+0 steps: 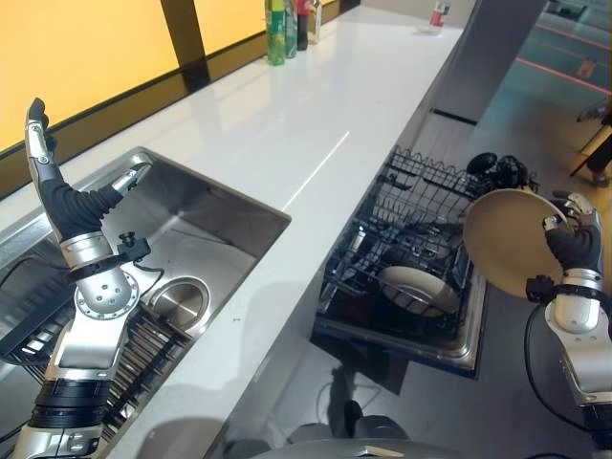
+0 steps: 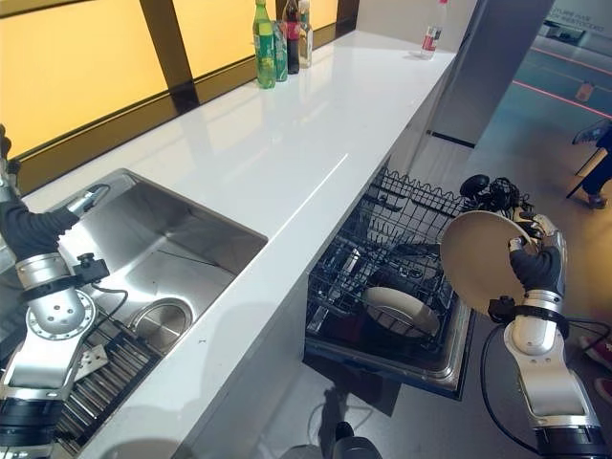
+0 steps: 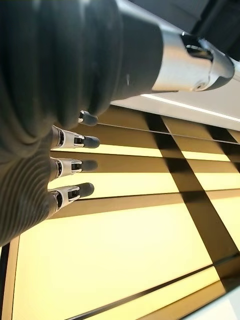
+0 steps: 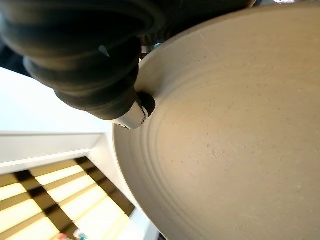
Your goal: Pick up plates and place into dishwasher.
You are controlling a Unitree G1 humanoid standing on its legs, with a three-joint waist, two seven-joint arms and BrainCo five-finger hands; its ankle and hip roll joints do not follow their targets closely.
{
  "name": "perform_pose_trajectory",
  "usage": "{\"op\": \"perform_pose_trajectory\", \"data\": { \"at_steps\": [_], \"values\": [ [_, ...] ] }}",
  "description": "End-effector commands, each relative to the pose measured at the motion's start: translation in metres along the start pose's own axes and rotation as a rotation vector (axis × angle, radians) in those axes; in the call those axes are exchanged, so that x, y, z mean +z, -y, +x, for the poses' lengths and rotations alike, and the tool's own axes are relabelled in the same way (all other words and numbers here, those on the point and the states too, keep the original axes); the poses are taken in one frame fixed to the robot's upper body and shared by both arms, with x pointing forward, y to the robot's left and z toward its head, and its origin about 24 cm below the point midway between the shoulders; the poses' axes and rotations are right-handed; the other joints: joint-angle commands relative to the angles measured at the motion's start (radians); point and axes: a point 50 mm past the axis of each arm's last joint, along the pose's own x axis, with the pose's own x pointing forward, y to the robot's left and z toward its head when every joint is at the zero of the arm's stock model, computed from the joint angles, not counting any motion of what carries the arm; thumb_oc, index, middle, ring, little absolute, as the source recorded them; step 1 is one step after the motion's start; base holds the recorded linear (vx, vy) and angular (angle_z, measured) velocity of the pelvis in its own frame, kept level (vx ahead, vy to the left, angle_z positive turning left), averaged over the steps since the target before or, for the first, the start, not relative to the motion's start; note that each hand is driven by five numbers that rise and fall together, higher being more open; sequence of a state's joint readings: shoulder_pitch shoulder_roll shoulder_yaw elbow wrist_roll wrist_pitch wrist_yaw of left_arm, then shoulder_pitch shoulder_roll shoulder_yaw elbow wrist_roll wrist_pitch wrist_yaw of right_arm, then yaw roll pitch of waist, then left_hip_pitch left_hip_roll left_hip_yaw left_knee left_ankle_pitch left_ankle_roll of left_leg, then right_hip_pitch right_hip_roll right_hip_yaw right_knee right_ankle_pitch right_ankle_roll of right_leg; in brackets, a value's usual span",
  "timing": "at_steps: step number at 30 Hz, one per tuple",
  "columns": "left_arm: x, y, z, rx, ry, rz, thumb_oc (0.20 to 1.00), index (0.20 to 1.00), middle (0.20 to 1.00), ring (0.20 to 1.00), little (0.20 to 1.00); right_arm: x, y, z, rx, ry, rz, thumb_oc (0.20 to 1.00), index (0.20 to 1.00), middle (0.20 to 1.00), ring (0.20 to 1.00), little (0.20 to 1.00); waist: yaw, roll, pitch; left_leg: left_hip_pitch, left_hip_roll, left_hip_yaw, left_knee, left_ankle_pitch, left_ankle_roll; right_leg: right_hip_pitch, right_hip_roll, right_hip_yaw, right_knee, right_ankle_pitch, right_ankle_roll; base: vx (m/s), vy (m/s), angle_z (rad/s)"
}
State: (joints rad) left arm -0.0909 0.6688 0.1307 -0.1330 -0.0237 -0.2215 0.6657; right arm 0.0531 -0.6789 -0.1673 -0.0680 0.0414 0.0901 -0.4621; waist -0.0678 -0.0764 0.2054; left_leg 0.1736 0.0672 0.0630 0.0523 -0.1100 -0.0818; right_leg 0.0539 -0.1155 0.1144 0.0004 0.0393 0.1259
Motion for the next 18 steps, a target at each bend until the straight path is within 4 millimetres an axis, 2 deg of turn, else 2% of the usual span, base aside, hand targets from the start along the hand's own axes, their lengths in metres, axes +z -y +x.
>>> {"op": "perform_pose_trajectory", "data": {
  "at_steps": [1,8,14,18],
  "values": [
    [0.011,-0.014,0.011,-0.016,0.074,0.041,1.000,1.000,1.000,1.000,1.000,0.017,0.019,0.014,-0.046,0.097,-0.024,0.200,0.200,0.200,0.200,0.200,0.015,-0.027,-0.058,-0.073,-0.012,-0.074,0.133,-0.108,0.075,-0.066,-0.036,0.005,0.055,0.016,0.085,0.13,-0.302,0.12],
    [0.013,-0.006,0.012,-0.082,0.067,0.029,1.000,1.000,1.000,1.000,1.000,0.003,0.009,0.018,-0.016,0.041,-0.059,0.200,0.200,0.200,0.200,0.200,0.036,-0.016,-0.044,-0.089,0.065,-0.085,0.094,-0.042,0.022,-0.055,-0.002,-0.048,0.071,-0.026,0.049,0.09,-0.196,0.16],
    [0.017,0.005,0.022,-0.083,0.084,0.018,1.000,1.000,1.000,1.000,1.000,0.017,0.003,0.035,-0.050,0.098,-0.084,0.200,0.200,0.200,0.200,0.200,0.052,0.001,-0.008,-0.156,0.080,-0.103,0.075,0.010,-0.001,-0.101,0.010,-0.067,0.091,-0.039,0.036,-0.04,-0.052,0.08],
    [0.023,0.008,0.031,-0.083,0.129,0.039,1.000,1.000,1.000,1.000,1.000,0.030,-0.001,0.048,-0.092,0.153,-0.140,0.200,0.200,0.200,0.200,0.200,0.068,-0.011,0.036,-0.223,0.083,-0.119,0.108,0.022,-0.007,-0.150,0.022,-0.074,0.123,-0.042,0.028,-0.09,-0.129,0.06]
  ]
}}
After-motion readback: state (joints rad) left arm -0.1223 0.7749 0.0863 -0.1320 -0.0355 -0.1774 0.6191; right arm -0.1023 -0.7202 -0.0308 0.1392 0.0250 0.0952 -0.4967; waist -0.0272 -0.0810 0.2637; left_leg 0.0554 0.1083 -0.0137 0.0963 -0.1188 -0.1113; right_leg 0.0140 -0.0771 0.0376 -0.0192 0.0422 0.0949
